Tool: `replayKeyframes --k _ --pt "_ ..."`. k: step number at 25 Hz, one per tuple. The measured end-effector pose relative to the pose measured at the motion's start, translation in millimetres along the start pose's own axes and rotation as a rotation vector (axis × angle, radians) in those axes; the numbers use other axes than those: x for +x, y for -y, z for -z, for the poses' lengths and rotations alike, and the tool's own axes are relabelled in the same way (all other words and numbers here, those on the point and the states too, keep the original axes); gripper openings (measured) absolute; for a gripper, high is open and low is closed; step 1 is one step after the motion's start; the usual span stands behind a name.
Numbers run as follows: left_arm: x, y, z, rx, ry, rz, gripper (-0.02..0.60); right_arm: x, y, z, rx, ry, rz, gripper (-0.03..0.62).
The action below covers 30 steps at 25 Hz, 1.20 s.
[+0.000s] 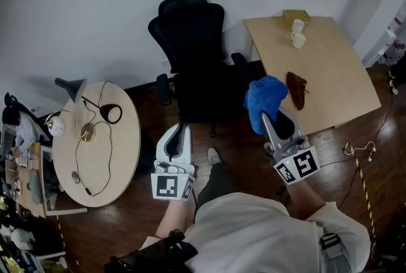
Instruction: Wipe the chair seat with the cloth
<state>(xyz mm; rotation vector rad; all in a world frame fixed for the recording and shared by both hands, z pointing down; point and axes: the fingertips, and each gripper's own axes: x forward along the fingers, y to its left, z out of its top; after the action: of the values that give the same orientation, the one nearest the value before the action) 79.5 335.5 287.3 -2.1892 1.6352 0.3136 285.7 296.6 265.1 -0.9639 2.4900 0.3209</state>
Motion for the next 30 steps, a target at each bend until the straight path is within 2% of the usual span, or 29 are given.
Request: replayKeyframes --k 3,7,10,11,14,18,21,24,27,30 --pt "-37.8 36.2 -6.3 0.010 -0.049 0.000 0.058 -42.0 -16.7 -19.1 0.014 -0.004 -0.005 0.097" --pt "-54.3 62.3 -12.7 0.066 -0.158 0.007 0.055 -67.8 -17.8 -42.1 0.026 0.022 -0.002 0.097" --pt "-64.7 77.0 -20.3 0.036 -0.192 0.044 0.054 -81.6 -25.9 -43.9 0.074 0.021 0.039 0.097" --pt "-69.7 76.0 -28.4 0.029 -0.190 0.052 0.054 -81.2 -34.7 -47.5 0.080 0.020 0.042 0.098" --pt "-84.4 63.0 -69.1 0.075 -0.061 0.044 0.054 -76.4 -66.9 -69.1 0.077 0.011 0.018 0.097" --pt "-86.2 48.9 -109.5 0.067 -0.128 0.009 0.054 -48.9 -88.7 -114.9 0.025 0.016 -0.022 0.097" --pt "-86.8 38.7 -115.9 0.135 -0.054 0.014 0.054 -41.0 -96.7 -115.9 0.032 0.020 -0.015 0.097" --pt "-91.4 38.5 -109.9 0.066 -0.128 -0.008 0.052 -42.6 -98.4 -105.4 0.045 -0.001 -0.010 0.097" --pt "-94.5 33.5 -111.2 0.041 -0.142 -0.007 0.052 -38.7 -103.2 -102.8 0.047 -0.018 -0.016 0.097" --pt "-96.3 24.5 -118.0 0.108 -0.008 0.006 0.047 -40.2 -108.8 -102.8 0.038 -0.018 -0.019 0.097"
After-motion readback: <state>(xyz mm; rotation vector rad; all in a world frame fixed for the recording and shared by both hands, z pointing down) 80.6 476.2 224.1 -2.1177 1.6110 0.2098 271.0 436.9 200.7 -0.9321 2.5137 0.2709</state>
